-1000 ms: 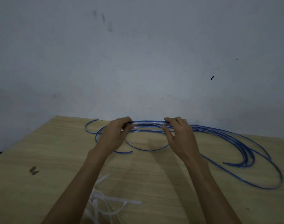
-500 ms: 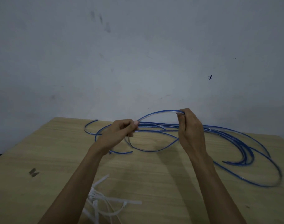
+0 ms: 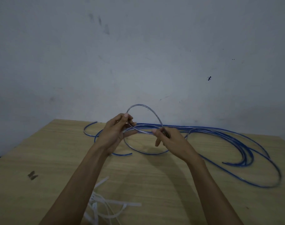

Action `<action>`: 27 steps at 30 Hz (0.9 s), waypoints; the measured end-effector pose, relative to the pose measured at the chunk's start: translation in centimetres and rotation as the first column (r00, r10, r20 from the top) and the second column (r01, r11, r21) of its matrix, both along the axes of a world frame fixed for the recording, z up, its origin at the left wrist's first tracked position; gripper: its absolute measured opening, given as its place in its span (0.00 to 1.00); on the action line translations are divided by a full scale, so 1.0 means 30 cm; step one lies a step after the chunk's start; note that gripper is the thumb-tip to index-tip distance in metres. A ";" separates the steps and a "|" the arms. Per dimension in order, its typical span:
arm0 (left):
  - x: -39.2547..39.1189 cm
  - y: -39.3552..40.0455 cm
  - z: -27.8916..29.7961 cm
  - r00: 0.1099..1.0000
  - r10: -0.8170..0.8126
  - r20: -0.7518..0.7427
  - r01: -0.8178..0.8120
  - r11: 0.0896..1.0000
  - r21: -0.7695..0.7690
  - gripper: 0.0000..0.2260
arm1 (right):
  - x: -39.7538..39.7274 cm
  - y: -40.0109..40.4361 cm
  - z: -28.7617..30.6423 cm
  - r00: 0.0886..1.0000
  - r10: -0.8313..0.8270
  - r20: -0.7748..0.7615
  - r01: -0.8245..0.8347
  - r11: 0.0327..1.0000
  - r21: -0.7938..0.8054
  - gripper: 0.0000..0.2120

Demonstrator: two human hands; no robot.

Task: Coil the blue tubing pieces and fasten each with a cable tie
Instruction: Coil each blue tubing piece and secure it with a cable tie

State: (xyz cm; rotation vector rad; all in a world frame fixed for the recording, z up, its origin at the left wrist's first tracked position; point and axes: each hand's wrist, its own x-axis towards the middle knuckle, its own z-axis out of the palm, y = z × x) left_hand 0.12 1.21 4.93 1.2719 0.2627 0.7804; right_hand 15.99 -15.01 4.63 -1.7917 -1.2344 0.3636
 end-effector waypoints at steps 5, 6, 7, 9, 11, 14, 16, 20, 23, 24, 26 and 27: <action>0.007 -0.029 -0.013 0.985 -0.170 0.012 0.169 0.985 0.025 0.12 | 0.011 -0.005 0.003 0.971 0.047 -0.233 -0.038 0.998 0.045 0.11; -0.003 -0.027 -0.009 0.978 -0.207 -0.009 0.208 0.978 0.035 0.14 | 0.022 -0.010 0.002 0.977 0.027 -0.213 -0.017 0.999 0.045 0.10; -0.013 -0.023 -0.001 0.972 -0.230 -0.042 0.231 0.972 0.030 0.17 | 0.034 -0.012 0.000 0.989 -0.008 -0.145 0.013 0.999 0.030 0.10; -0.030 -0.013 0.019 0.963 -0.202 -0.178 0.212 0.977 0.037 0.24 | 0.042 -0.010 0.000 0.995 -0.084 0.045 0.086 0.996 -0.040 0.08; -0.032 -0.018 0.026 0.916 -0.026 -0.400 0.133 0.961 0.242 0.24 | 0.025 0.001 0.004 0.986 -0.091 0.142 0.101 0.993 -0.064 0.07; -0.018 -0.033 0.004 0.808 0.189 -0.558 0.229 0.772 0.593 0.15 | -0.017 0.020 0.016 0.978 -0.047 0.202 0.059 0.997 -0.050 0.05; -0.005 -0.046 -0.011 0.782 0.163 -0.602 0.322 0.721 0.613 0.11 | -0.026 0.027 0.017 0.967 -0.048 0.251 0.057 0.998 -0.028 0.05; 0.019 -0.082 -0.015 0.828 0.142 -0.543 0.325 0.667 0.670 0.10 | -0.030 0.012 0.038 0.962 -0.078 0.260 0.081 0.997 -0.003 0.04; 0.019 -0.066 -0.026 0.831 0.118 -0.544 0.250 0.793 0.555 0.13 | -0.008 -0.037 0.081 0.986 -0.052 0.161 0.054 0.999 -0.008 0.10; 0.008 -0.054 -0.026 0.834 0.110 -0.541 0.220 0.832 0.509 0.14 | 0.003 -0.060 0.101 0.994 -0.021 0.104 0.020 1.000 0.011 0.13; -0.014 -0.029 -0.022 0.856 0.069 -0.512 0.189 0.880 0.435 0.15 | 0.023 -0.101 0.139 0.999 0.024 0.047 -0.028 0.996 0.087 0.14; -0.022 -0.022 -0.018 0.870 0.033 -0.492 0.186 0.902 0.389 0.14 | 0.028 -0.115 0.156 0.999 0.026 0.037 -0.031 0.989 0.143 0.13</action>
